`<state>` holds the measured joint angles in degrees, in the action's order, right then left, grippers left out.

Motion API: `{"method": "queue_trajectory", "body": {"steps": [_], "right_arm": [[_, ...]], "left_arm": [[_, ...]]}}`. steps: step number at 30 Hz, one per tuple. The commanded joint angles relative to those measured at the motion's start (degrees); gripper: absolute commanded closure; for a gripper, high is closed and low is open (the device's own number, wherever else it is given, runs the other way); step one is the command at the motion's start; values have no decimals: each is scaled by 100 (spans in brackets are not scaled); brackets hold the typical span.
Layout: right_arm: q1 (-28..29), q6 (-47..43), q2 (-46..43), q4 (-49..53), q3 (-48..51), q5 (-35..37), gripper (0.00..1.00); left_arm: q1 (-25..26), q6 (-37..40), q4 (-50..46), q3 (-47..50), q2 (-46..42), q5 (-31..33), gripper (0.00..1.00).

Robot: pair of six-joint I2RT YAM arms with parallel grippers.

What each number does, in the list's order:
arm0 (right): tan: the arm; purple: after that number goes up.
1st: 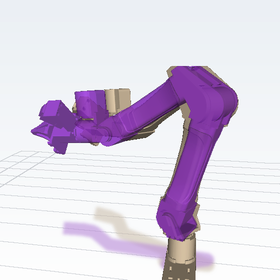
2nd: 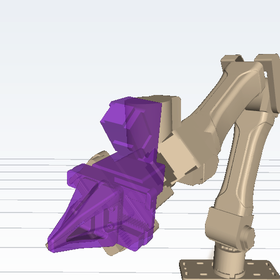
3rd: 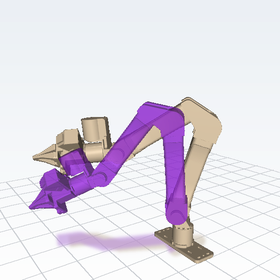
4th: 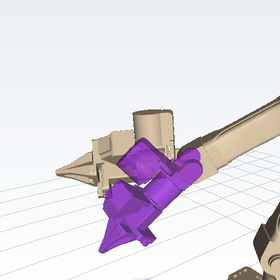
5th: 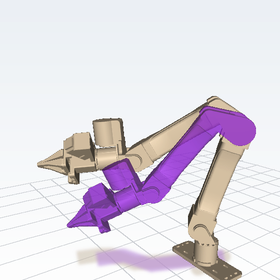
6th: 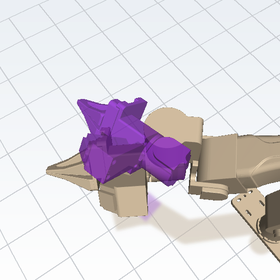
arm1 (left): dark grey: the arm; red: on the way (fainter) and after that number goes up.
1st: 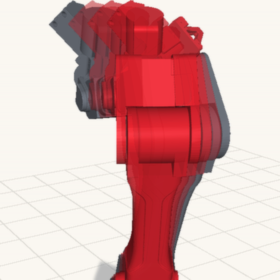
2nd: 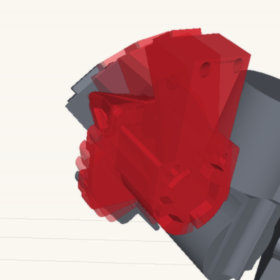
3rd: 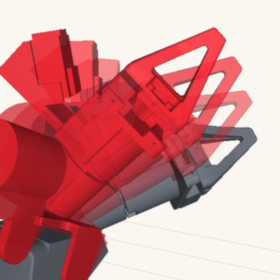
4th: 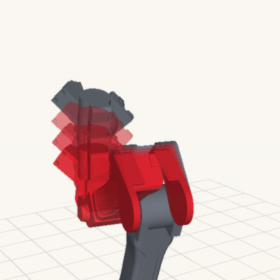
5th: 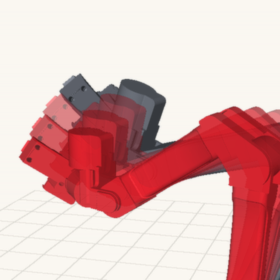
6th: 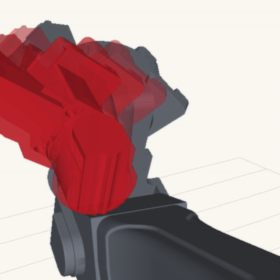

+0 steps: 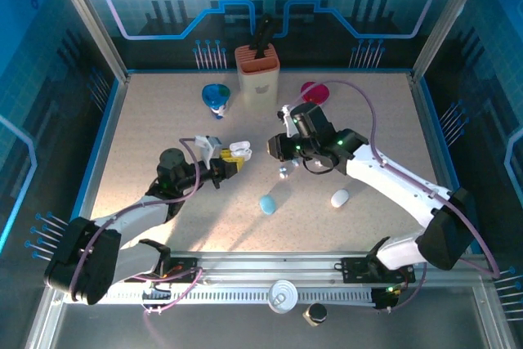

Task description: Insert the wireless bluetooth earbuds into the charging case

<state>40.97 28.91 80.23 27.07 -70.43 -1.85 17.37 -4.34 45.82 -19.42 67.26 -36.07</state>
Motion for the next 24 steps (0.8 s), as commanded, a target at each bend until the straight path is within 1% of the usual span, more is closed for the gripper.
{"method": "queue_trajectory", "body": {"steps": [1, 13, 24], "right_arm": [[193, -219, 16, 201, -405, 81, 79], [618, -403, 729, 264, -1246, -41, 79], [803, -448, 1177, 219, -1556, -184, 79]], "left_arm": [[35, 212, 266, -216, 41, -242, 100], [56, 286, 129, -251, -2, -311, 100], [74, 306, -13, -306, -73, -352, 100]]}}
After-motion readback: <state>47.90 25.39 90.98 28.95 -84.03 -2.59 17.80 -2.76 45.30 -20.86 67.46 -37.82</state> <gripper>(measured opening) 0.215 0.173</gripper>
